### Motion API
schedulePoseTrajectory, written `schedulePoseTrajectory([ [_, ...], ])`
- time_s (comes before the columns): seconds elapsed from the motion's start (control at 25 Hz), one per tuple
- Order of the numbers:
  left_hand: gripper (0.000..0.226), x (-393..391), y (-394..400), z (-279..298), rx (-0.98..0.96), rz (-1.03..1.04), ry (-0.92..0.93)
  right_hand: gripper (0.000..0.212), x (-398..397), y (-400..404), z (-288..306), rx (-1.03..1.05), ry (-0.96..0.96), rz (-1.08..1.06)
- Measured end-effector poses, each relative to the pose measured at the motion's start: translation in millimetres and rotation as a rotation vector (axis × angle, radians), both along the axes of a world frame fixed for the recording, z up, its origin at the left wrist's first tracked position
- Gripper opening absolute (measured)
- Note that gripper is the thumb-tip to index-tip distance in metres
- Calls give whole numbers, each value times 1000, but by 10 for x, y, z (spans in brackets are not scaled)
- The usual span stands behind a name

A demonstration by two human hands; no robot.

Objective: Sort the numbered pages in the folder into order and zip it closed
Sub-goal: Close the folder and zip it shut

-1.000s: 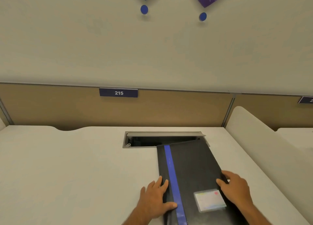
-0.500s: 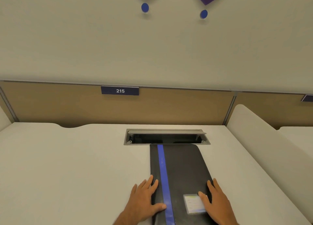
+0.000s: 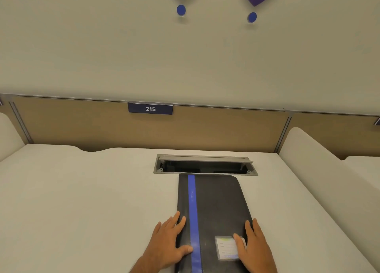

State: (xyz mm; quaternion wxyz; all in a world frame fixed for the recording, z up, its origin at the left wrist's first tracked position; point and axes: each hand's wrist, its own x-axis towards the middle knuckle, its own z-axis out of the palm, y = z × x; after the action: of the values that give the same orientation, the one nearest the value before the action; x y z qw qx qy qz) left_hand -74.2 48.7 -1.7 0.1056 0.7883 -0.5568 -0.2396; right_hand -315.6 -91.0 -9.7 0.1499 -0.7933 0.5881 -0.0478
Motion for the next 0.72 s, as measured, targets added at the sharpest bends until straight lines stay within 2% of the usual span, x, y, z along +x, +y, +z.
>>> schedulePoseTrajectory([
  [0.08,126,-23,-3,-13,0,12,-16,77,14,-13,-40,-25,38,10],
  [0.24,96,-80,41,-34,-30,80,-26,74,16,-47,-52,-116,113,36],
  [0.32,106,-107,83,-37,-89,153,1,63,-9,-17,13,-251,67,90],
  [0.36,114,-125,109,-19,-126,205,26,55,-22,8,7,-330,-7,156],
  [0.4,113,-152,148,-7,-162,256,67,48,-43,67,-25,-374,-102,235],
  [0.52,55,-226,301,-14,-312,373,276,21,-22,466,-118,-396,-362,495],
  [0.56,46,-239,349,-25,-333,386,327,13,10,613,-114,-355,-410,559],
  [0.6,49,-240,410,-50,-335,376,349,11,35,750,-145,-320,-437,606],
  [0.72,79,-222,590,-78,-286,269,351,26,105,1054,-238,-350,-426,724],
])
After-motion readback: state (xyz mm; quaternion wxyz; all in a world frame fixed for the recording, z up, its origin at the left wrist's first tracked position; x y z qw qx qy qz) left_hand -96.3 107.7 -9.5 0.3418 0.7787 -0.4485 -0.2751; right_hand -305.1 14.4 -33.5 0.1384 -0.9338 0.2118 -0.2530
